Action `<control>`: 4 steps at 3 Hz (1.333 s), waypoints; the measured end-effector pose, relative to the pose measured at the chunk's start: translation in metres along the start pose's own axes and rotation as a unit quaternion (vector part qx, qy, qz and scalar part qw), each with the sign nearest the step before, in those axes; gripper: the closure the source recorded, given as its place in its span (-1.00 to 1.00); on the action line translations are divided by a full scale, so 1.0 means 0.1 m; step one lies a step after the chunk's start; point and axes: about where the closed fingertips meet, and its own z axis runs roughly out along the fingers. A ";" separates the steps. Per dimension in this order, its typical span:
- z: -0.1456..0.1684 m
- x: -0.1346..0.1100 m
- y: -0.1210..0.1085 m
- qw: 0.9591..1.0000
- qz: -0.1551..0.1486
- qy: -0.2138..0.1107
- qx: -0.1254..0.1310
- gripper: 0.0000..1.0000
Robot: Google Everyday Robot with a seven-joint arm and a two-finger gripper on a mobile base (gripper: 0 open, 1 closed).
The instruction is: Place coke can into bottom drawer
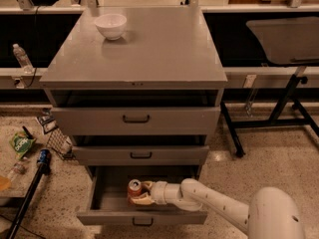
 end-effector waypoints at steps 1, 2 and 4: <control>0.12 0.16 -0.15 1.000 -0.010 0.025 0.013 0.68; 0.23 0.32 -0.23 0.998 -0.012 0.049 0.030 0.22; 0.37 0.57 -0.33 0.997 0.008 0.067 0.046 -0.72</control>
Offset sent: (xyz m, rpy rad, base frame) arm 0.0400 0.0002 -0.0658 -0.1971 -0.0181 -0.1072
